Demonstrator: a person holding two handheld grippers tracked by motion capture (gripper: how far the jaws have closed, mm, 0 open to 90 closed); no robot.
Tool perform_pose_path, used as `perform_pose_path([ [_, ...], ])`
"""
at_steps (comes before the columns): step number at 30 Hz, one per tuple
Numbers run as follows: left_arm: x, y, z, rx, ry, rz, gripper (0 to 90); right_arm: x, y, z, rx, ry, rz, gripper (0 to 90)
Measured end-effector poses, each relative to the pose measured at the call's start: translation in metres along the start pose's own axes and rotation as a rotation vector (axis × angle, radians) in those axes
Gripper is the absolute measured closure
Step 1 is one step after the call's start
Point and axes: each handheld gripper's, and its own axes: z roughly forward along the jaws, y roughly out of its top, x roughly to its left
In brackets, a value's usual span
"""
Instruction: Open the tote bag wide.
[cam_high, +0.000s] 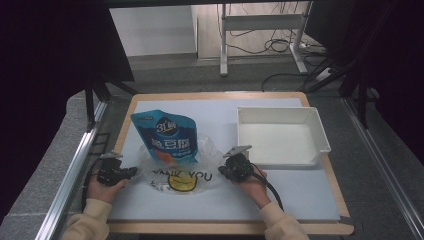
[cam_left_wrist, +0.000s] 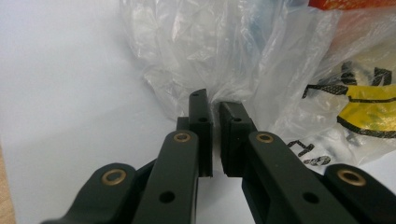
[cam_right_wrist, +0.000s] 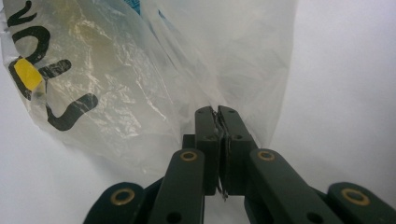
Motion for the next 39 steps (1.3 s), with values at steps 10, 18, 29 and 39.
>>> perform_pose_path([
  [10, -0.001, -0.001, 0.001, -0.002, -0.013, -0.001, 85.2, 0.001, 0.006, -0.01, -0.049, 0.003, -0.012, 68.3],
  [18, -0.002, 0.0, 0.0, -0.008, -0.021, 0.004, 85.2, 0.001, 0.02, -0.045, -0.158, 0.009, -0.021, 51.6],
  [29, -0.003, 0.001, -0.001, -0.015, -0.025, 0.007, 85.1, 0.006, 0.051, -0.082, -0.309, 0.004, -0.042, 42.1],
  [39, -0.003, 0.001, -0.002, -0.022, -0.029, 0.016, 85.2, 0.007, 0.092, -0.064, -0.263, 0.0, -0.051, 41.8],
])
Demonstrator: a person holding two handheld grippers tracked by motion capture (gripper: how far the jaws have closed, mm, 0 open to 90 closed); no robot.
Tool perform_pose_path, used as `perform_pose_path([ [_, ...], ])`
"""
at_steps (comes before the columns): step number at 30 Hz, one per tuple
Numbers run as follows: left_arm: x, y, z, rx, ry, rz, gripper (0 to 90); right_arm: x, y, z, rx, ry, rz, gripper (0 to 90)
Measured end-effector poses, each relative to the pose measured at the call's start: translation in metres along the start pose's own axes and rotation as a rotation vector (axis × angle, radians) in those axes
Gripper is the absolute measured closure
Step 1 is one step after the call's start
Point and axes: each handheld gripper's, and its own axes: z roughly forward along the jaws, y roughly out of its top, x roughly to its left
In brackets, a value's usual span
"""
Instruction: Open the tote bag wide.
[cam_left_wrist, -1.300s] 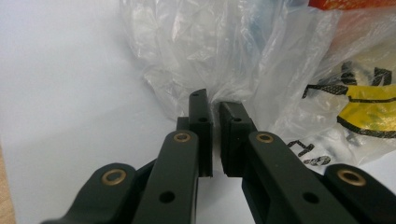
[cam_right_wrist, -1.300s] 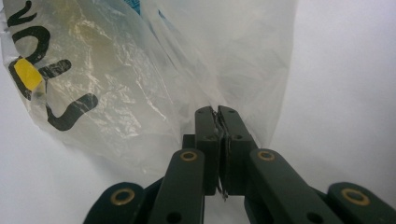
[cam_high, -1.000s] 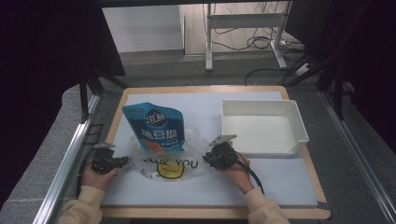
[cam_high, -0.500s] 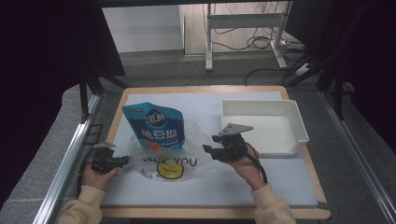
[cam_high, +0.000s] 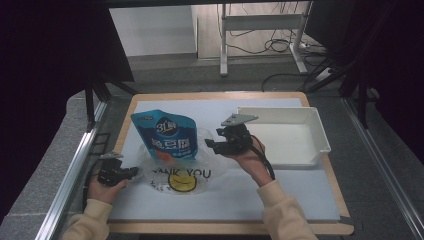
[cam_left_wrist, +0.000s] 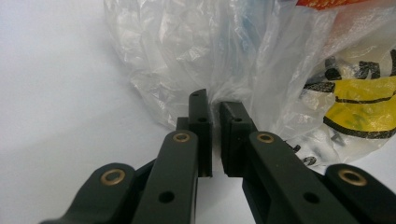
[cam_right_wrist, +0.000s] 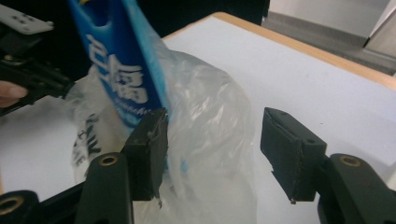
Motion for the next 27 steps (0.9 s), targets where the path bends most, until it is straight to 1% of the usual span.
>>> perform_pose_path([
  [4, 0.0, 0.0, -0.001, -0.003, 0.0, -0.001, 85.2, -0.001, 0.002, 0.017, 0.041, 0.0, -0.012, 45.5],
  [5, 0.0, 0.0, -0.001, -0.004, 0.001, -0.001, 85.2, -0.001, 0.001, 0.02, 0.052, -0.002, -0.015, 47.9],
  [8, 0.001, -0.001, -0.002, -0.006, 0.002, 0.0, 85.2, -0.002, -0.004, 0.03, 0.088, -0.007, -0.014, 62.5],
  [11, 0.0, -0.001, -0.003, -0.005, 0.003, 0.0, 85.1, -0.001, -0.009, 0.036, 0.121, 0.0, -0.028, 78.6],
  [13, 0.0, -0.001, -0.003, -0.006, 0.004, -0.001, 85.1, -0.001, -0.012, 0.038, 0.132, -0.008, -0.035, 84.4],
  [14, 0.0, -0.001, -0.003, -0.007, 0.004, -0.001, 85.1, -0.002, -0.013, 0.038, 0.131, -0.015, -0.036, 86.1],
  [16, 0.0, -0.001, -0.003, -0.008, 0.005, -0.001, 85.1, -0.003, -0.015, 0.039, 0.134, -0.049, -0.037, 87.5],
  [17, 0.0, -0.001, -0.003, -0.009, 0.006, -0.002, 85.1, -0.004, -0.017, 0.04, 0.145, -0.07, -0.037, 87.9],
  [20, 0.001, -0.001, -0.003, -0.011, 0.007, -0.002, 85.1, -0.008, -0.024, 0.047, 0.178, -0.111, -0.024, 88.3],
  [22, 0.002, -0.002, -0.003, -0.011, 0.008, -0.004, 85.1, -0.008, -0.03, 0.052, 0.201, -0.119, -0.008, 88.3],
  [24, 0.002, -0.002, -0.003, -0.008, 0.009, -0.005, 85.1, -0.008, -0.035, 0.057, 0.212, -0.125, 0.008, 88.3],
  [26, 0.003, -0.002, -0.003, -0.007, 0.009, -0.006, 85.1, -0.008, -0.039, 0.061, 0.221, -0.128, 0.019, 88.3],
  [27, 0.003, -0.002, -0.003, -0.005, 0.009, -0.005, 85.1, -0.007, -0.041, 0.063, 0.228, -0.131, 0.016, 88.3],
])
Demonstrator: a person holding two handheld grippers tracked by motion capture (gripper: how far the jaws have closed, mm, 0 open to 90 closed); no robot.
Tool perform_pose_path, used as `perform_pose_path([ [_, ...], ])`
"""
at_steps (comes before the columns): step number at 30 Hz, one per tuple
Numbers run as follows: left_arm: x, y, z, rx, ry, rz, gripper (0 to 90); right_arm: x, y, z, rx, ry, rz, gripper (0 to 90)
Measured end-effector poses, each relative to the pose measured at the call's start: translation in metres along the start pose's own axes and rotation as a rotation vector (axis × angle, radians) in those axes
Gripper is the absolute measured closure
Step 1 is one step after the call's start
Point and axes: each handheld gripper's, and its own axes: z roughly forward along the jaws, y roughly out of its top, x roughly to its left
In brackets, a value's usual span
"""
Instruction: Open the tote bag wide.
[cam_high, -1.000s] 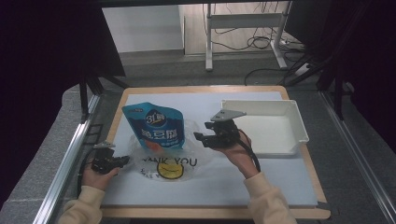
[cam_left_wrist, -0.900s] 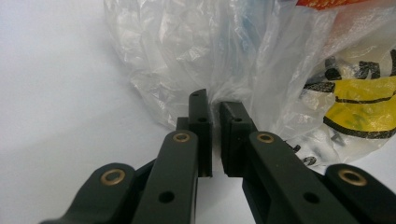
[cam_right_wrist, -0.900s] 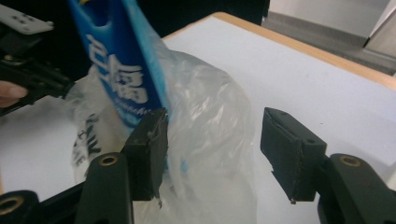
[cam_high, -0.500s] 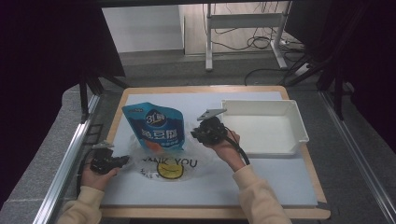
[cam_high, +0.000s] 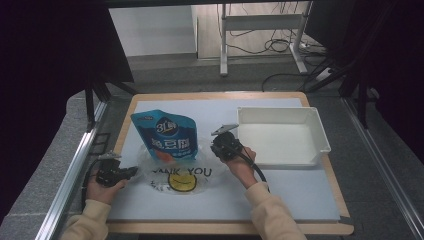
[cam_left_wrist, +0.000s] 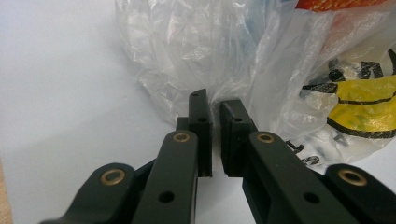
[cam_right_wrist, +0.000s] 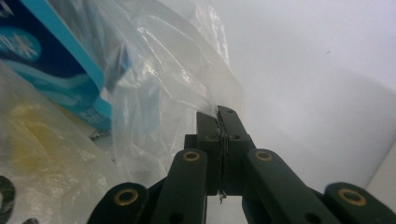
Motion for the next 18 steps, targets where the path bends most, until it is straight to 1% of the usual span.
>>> perform_pose_path([
  [4, 0.0, 0.0, 0.001, 0.003, 0.0, 0.001, 85.1, 0.004, -0.004, 0.006, 0.02, -0.012, -0.006, 88.3],
  [6, 0.0, 0.0, 0.0, 0.004, 0.0, 0.002, 85.1, 0.007, -0.006, 0.008, 0.028, -0.023, -0.015, 88.3],
  [7, 0.0, 0.0, 0.0, 0.003, 0.0, 0.002, 85.1, 0.009, -0.008, 0.009, 0.034, -0.036, -0.025, 88.3],
  [9, 0.0, 0.0, 0.001, 0.003, 0.0, 0.0, 85.1, 0.01, -0.012, 0.011, 0.036, -0.039, -0.026, 88.3],
  [14, -0.001, -0.001, 0.002, 0.004, 0.002, 0.001, 85.1, 0.011, -0.023, 0.016, 0.037, -0.035, -0.005, 88.4],
  [18, -0.001, -0.001, 0.002, 0.008, 0.003, 0.002, 85.1, 0.01, -0.028, 0.018, 0.033, -0.035, 0.002, 88.3],
])
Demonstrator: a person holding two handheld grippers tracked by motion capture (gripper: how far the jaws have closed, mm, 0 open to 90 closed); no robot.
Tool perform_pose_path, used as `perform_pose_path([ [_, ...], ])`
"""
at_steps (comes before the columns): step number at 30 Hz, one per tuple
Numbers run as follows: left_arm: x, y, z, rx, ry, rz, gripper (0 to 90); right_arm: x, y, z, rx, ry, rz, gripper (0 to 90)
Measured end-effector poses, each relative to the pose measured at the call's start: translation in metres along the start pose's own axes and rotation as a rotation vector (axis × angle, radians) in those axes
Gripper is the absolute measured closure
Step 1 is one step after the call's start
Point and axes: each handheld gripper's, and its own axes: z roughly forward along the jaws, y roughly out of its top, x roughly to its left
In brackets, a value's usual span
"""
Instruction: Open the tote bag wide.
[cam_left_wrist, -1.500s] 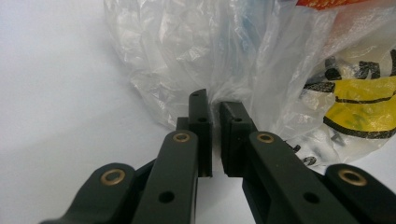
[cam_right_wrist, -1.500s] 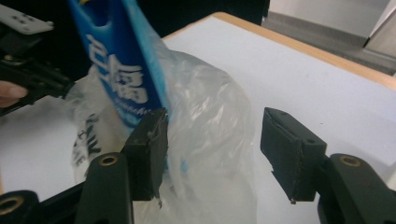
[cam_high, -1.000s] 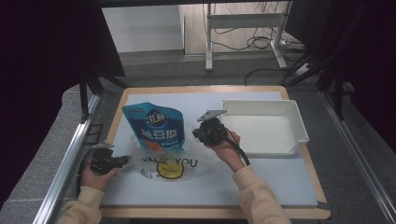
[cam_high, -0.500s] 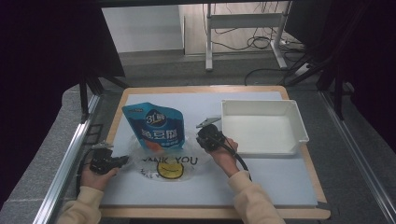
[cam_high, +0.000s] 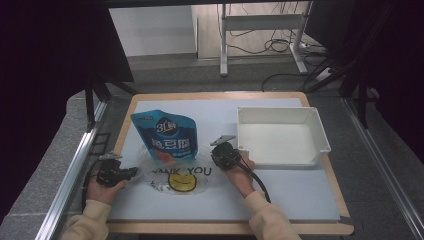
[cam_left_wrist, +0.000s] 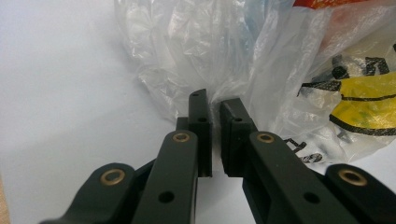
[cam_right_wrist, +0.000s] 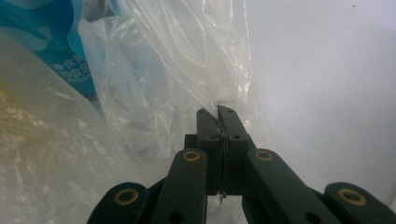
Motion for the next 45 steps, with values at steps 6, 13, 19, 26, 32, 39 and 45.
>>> perform_pose_path([
  [6, 0.0, -0.001, 0.001, 0.008, 0.0, 0.002, 85.1, -0.001, -0.006, 0.0, 0.001, 0.011, 0.015, 88.3],
  [13, 0.0, -0.002, 0.003, 0.019, -0.004, -0.001, 85.0, -0.003, -0.013, -0.002, -0.004, 0.029, 0.032, 88.3],
  [19, 0.0, -0.004, 0.003, 0.024, 0.002, -0.004, 85.1, -0.003, -0.015, -0.003, -0.006, 0.035, 0.029, 88.3],
  [26, 0.001, -0.007, 0.004, 0.035, -0.003, -0.008, 85.2, -0.004, -0.018, -0.005, -0.007, 0.037, 0.031, 88.3],
  [32, 0.003, -0.011, 0.003, 0.041, -0.006, -0.012, 85.2, -0.004, -0.019, -0.005, -0.01, 0.038, 0.036, 87.9],
  [39, 0.001, -0.01, 0.003, 0.032, 0.0, -0.005, 84.6, -0.004, -0.018, -0.008, -0.035, 0.028, 0.043, 82.1],
  [45, 0.0, -0.008, 0.002, 0.02, -0.001, 0.001, 83.7, -0.003, -0.016, -0.021, -0.091, 0.031, 0.06, 72.2],
])
